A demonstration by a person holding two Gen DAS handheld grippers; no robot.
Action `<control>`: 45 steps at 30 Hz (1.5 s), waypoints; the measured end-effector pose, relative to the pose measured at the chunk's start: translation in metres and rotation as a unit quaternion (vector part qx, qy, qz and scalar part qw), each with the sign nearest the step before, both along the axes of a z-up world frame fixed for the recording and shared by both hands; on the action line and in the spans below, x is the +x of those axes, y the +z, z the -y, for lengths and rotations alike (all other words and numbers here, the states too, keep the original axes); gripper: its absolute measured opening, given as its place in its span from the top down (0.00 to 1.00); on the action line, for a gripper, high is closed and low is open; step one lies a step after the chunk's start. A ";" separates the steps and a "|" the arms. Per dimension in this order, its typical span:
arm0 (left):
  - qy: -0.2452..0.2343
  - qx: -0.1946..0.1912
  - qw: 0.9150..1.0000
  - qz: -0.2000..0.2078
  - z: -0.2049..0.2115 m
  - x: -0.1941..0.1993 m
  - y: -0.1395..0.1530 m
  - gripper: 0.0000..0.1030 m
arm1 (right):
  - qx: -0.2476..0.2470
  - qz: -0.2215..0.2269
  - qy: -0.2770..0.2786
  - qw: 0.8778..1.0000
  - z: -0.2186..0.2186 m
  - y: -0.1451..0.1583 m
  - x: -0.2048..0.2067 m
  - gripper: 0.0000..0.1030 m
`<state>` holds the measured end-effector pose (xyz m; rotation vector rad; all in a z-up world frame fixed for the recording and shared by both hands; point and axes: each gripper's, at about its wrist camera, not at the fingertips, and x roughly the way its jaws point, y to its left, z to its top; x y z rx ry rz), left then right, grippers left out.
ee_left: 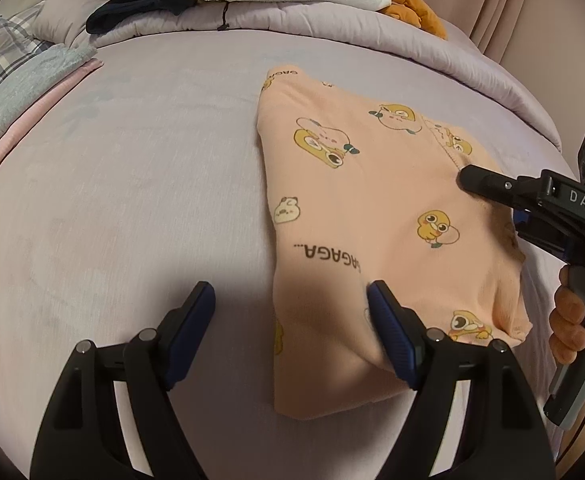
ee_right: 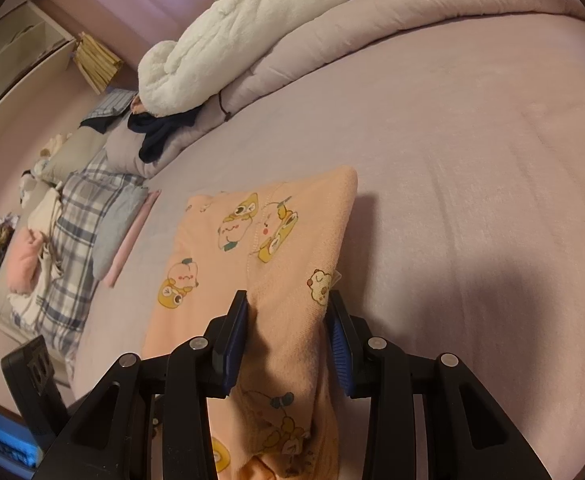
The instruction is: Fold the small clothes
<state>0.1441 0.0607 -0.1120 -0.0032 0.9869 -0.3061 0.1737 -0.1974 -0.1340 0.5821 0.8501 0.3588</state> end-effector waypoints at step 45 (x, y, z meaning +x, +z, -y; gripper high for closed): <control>0.002 0.017 1.000 -0.004 -0.006 -0.011 -0.002 0.22 | -0.170 0.046 0.086 0.981 -0.042 0.004 -0.052 0.40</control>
